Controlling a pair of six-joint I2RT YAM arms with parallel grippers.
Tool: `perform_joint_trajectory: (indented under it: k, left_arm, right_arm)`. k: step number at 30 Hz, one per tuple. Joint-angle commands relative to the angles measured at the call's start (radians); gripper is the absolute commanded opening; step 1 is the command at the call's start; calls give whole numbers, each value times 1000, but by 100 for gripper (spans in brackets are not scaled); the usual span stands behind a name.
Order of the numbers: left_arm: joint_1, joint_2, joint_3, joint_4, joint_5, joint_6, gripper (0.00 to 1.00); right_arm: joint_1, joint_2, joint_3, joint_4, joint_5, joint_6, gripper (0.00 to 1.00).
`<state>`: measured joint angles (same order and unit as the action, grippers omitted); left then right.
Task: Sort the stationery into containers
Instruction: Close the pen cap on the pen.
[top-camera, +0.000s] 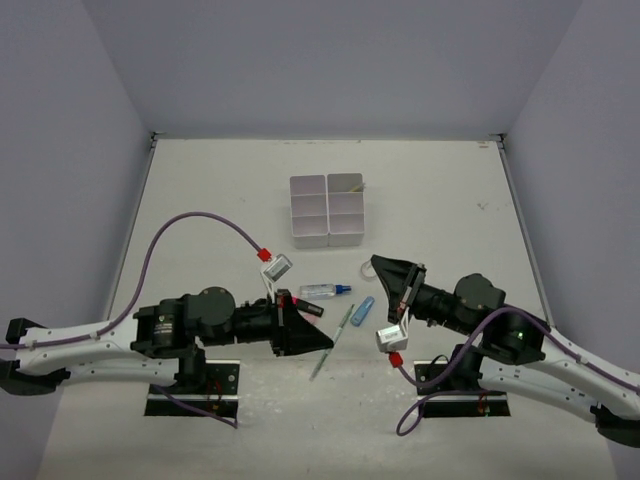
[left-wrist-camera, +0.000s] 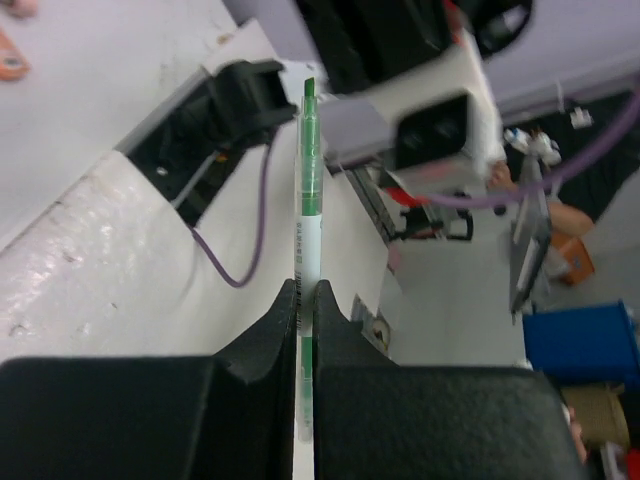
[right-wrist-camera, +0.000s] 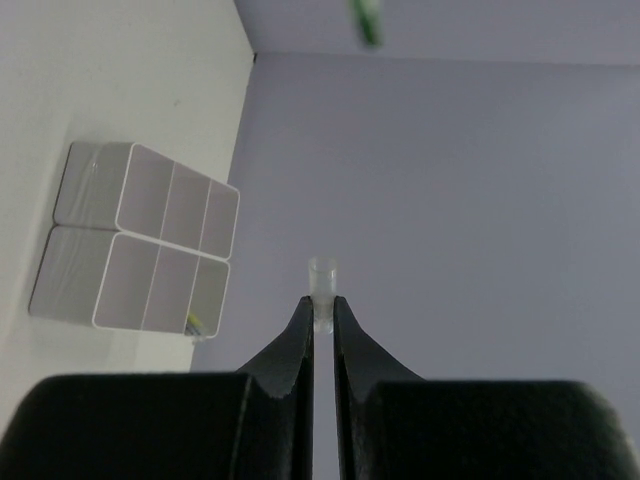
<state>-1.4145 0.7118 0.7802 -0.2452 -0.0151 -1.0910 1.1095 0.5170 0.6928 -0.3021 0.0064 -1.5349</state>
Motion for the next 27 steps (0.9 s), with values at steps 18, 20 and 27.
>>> perform_joint_trajectory:
  k: [18,20,27]
  left_arm:
    - [338,44,-98,145,363,-82,0]
    - [338,33,-93,126,363,-71,0]
    - [338,27,-92,116,368,-54,0]
  right_arm:
    - [1,47,10,-16,-33,-119,0]
    - [1,56,16,-29,-39,-116,0]
    - [0,73,17,-45,-35,-111,0]
